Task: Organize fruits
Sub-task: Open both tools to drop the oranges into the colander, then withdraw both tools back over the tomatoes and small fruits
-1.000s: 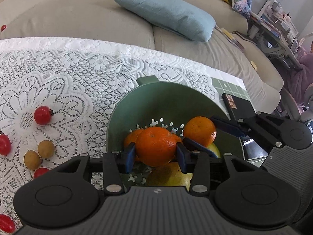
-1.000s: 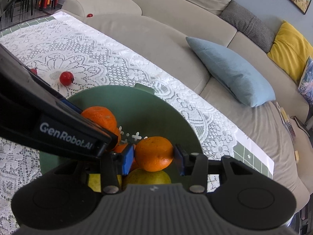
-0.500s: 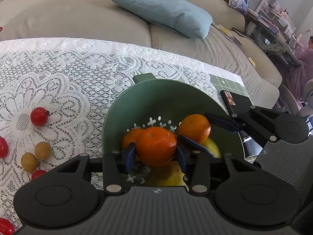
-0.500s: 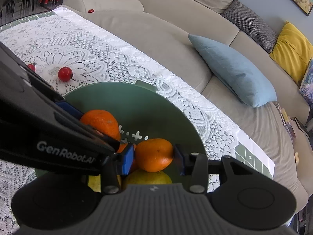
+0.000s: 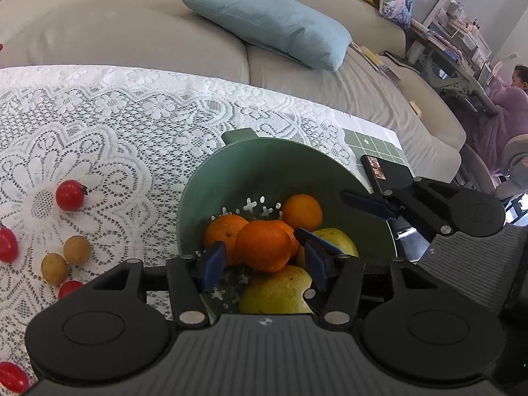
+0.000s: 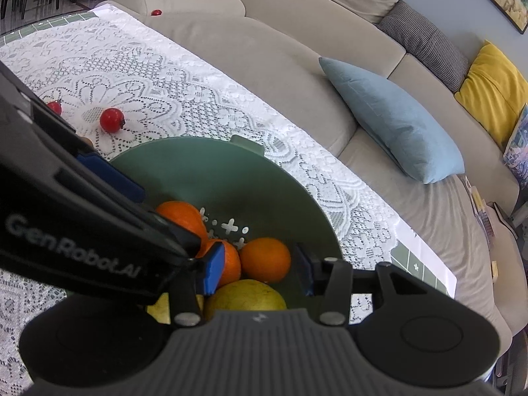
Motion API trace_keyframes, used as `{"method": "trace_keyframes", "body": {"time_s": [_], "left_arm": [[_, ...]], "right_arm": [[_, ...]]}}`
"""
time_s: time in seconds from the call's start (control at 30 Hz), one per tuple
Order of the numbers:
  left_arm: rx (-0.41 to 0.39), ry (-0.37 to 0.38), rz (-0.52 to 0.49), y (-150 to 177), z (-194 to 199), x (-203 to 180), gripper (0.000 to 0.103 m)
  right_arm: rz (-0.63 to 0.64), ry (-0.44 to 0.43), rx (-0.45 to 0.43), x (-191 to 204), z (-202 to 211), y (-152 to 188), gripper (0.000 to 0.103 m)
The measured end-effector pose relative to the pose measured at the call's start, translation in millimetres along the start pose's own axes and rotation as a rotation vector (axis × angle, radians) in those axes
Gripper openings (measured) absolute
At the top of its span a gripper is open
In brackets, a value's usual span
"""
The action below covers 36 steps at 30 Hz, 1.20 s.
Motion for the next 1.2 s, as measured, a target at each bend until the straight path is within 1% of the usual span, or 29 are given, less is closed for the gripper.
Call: {"method": "trace_keyframes", "body": {"time_s": [0.03,0.1,0.17,0.27,0.4,0.47,0.5,0.6,0.7,0.8,0.93,1.0,1.07,1.2], "left_arm": [[-0.003,0.0,-0.001,1,2,0,0.064],[-0.01,0.007,-0.003,1,7,1,0.064],[-0.019,0.01,-0.012,2,12,1,0.064],[-0.038,0.011,-0.026,3,21,3,0.065],[-0.066,-0.003,-0.044,6,32,6,0.065],[-0.075,-0.009,-0.049,7,37,9,0.065],[-0.078,-0.011,-0.05,8,40,11,0.065],[-0.085,-0.014,-0.041,11,47,19,0.065],[-0.113,-0.03,-0.039,14,58,27,0.065],[-0.141,-0.043,-0.041,17,69,35,0.065],[-0.168,-0.062,-0.066,21,84,46,0.065],[-0.176,-0.072,-0.084,24,89,52,0.065],[-0.181,-0.083,-0.105,28,95,58,0.065],[-0.174,-0.093,-0.13,38,108,74,0.065]], "right_arm": [[-0.001,0.003,-0.001,1,1,-1,0.051],[-0.002,0.009,-0.002,1,4,-2,0.053],[-0.004,0.024,0.0,1,6,-4,0.06],[-0.018,0.021,-0.004,0,11,-5,0.063],[-0.036,0.025,-0.005,1,18,-7,0.064],[-0.051,0.022,-0.011,2,22,-8,0.072],[-0.058,0.019,-0.017,3,25,-8,0.073],[-0.071,0.011,-0.031,9,33,-11,0.074],[-0.071,0.015,-0.051,18,42,-14,0.078],[-0.079,0.014,-0.088,29,53,-17,0.079],[-0.098,0.011,-0.148,45,70,-20,0.079],[-0.124,-0.006,-0.178,54,78,-20,0.079],[-0.168,-0.04,-0.208,63,84,-20,0.08],[-0.239,-0.088,-0.233,82,91,-19,0.081]]}}
Point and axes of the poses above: each gripper's, at about its wrist camera, not at the fingertips, and z roughly against the way its jaws point, x to its left, y to its underside, the point moved 1 cm from there along -z, roughly the way its jaws point, and after that the axes turned 5 degrees about z, right-handed, at the moved point
